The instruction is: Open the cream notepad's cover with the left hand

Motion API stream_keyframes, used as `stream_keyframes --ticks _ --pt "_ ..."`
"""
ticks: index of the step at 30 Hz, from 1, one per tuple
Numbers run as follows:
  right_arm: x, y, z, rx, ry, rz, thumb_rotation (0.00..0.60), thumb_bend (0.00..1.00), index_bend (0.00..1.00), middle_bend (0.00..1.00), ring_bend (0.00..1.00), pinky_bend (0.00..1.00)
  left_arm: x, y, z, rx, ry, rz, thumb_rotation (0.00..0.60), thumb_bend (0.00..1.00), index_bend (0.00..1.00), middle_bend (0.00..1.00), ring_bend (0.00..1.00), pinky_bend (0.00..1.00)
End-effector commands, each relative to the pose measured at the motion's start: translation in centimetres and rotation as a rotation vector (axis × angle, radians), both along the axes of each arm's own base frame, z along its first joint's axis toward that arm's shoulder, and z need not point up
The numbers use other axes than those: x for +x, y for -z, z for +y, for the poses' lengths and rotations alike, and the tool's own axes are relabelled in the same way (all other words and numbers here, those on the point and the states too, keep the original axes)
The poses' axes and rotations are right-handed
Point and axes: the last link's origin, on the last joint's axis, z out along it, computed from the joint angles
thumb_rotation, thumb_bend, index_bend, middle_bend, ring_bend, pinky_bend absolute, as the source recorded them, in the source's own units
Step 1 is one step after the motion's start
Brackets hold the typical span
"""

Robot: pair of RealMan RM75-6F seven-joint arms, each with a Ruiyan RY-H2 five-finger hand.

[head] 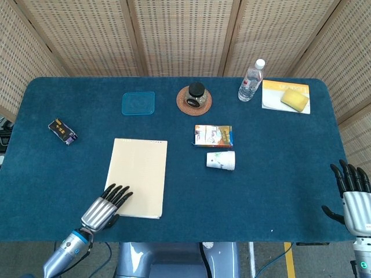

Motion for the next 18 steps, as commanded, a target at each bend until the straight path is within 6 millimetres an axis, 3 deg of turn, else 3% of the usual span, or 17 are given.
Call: stream_keyframes --ticks 1,12,18 --pt "0.0 0.0 0.0 0.0 0.001 -0.003 0.6 0.0 0.0 0.0 0.0 0.0 0.5 -0.4 0.6 0.023 0.005 -0.013 0.6 0.51 0.0 0.0 0.0 0.0" --pt "0.0 -0.1 0.0 -0.001 0.002 -0.005 0.6 0.0 0.0 0.0 0.0 0.0 2.5 -2.0 4.3 0.099 -0.02 -0.051 0.6 0.5 0.0 0.0 0.0 0.0" --pt "-0.1 -0.1 -0.1 -0.002 0.005 -0.009 0.6 0.0 0.0 0.0 0.0 0.0 2.3 -2.1 5.1 0.096 -0.051 -0.04 0.6 0.49 0.0 0.0 0.0 0.0"
